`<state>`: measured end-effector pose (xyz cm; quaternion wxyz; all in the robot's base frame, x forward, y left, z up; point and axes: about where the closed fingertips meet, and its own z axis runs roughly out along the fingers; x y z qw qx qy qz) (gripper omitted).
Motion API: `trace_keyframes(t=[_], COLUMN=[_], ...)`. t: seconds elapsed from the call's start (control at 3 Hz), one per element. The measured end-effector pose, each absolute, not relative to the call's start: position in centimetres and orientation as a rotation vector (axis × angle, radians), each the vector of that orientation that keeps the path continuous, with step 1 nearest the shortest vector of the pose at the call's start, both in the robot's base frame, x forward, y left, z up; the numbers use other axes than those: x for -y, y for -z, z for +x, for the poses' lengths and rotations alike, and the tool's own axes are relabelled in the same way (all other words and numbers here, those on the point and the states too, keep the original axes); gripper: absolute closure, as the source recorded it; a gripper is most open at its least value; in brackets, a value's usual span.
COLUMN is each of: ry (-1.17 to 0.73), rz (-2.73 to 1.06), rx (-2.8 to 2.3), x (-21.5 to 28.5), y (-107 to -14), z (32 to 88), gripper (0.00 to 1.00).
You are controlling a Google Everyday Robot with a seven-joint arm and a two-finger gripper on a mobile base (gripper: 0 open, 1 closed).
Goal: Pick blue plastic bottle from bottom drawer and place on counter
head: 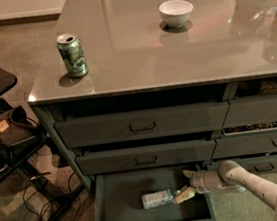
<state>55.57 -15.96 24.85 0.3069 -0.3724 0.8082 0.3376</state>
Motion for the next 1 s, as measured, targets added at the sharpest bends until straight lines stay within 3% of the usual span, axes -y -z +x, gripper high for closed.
trace_keyframes(t=[1.0], ry=[-0.833], rz=[-1.005], rx=[-2.072], x=[13.2], y=[-19.9], z=[55.5], gripper=[0.00])
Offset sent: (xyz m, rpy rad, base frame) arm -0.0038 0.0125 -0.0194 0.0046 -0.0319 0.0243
